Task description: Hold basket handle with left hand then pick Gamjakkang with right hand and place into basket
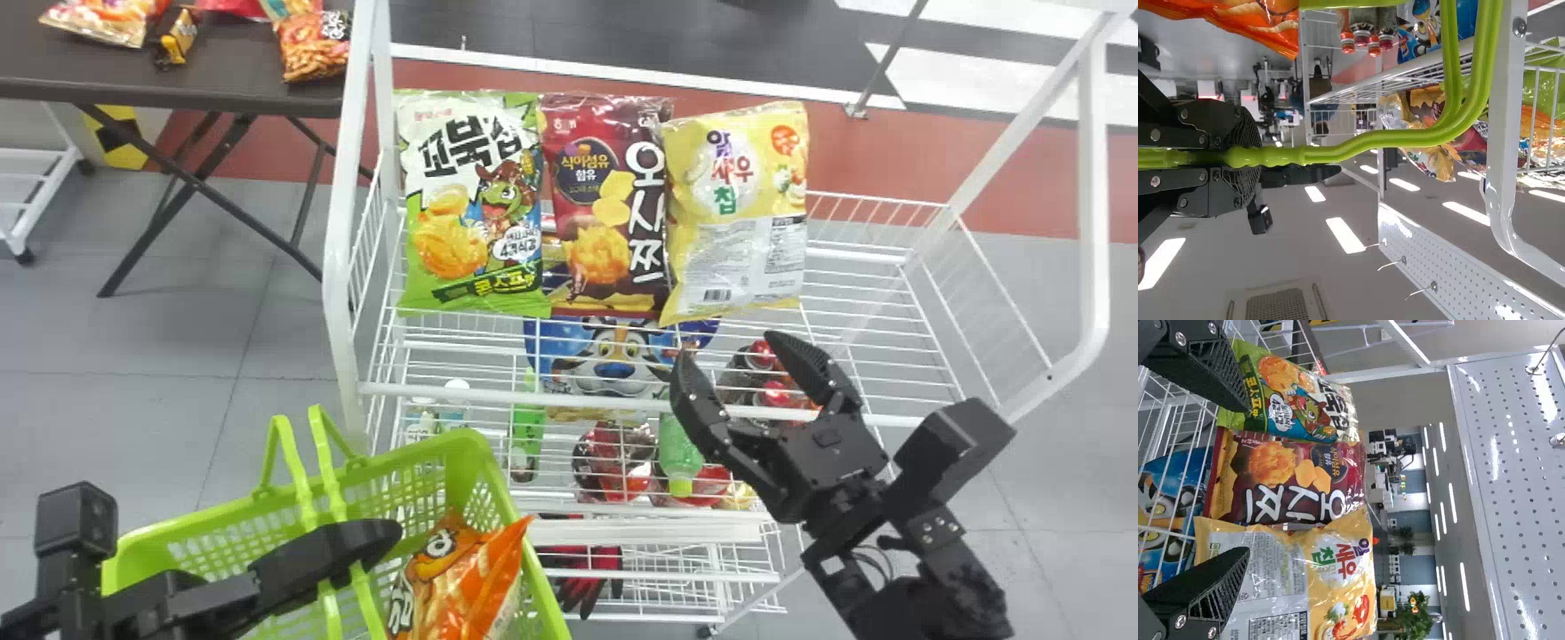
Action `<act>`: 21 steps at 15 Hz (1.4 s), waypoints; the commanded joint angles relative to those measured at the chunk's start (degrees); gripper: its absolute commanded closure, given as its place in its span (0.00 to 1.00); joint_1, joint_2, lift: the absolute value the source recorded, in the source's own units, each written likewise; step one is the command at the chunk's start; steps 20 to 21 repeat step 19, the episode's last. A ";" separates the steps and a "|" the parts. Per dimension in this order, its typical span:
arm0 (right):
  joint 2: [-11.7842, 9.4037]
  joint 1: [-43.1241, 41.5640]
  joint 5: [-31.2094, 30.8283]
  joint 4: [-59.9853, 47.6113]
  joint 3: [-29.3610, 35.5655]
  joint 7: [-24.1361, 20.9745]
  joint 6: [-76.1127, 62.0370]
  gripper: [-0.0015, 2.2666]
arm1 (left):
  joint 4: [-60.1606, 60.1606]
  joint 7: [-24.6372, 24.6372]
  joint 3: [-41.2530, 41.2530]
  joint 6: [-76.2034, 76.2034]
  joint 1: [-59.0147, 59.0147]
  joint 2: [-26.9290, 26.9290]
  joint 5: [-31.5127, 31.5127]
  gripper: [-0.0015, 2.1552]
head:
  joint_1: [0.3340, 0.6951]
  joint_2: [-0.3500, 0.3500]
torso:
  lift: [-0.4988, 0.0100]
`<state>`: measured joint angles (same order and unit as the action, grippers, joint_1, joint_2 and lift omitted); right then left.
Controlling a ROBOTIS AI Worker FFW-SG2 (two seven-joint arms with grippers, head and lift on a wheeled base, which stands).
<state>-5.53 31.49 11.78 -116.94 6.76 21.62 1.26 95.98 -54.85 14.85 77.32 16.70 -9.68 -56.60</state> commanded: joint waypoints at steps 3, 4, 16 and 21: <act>0.96 0.15 0.00 0.84 -0.52 -0.09 -0.24 0.02 | -0.35 0.44 -0.18 -0.02 -0.53 0.02 0.09 1.00 | 1.00 0.24 | 0.95; 1.40 0.15 -0.09 0.92 -0.44 -0.17 -0.07 0.02 | -0.44 0.53 -0.26 -0.02 -0.71 0.02 0.09 1.00 | 1.00 0.24 | 0.95; 2.45 1.20 -0.18 1.36 -0.17 -0.35 0.11 0.03 | -0.62 0.79 -0.53 -0.02 -0.27 -0.07 0.00 1.00 | 1.00 0.22 | 0.95; 2.54 1.38 -0.18 1.28 -0.08 -0.35 -0.07 0.03 | -0.62 0.62 -0.53 -0.02 -0.27 -0.07 -0.09 1.00 | 1.00 0.22 | 0.95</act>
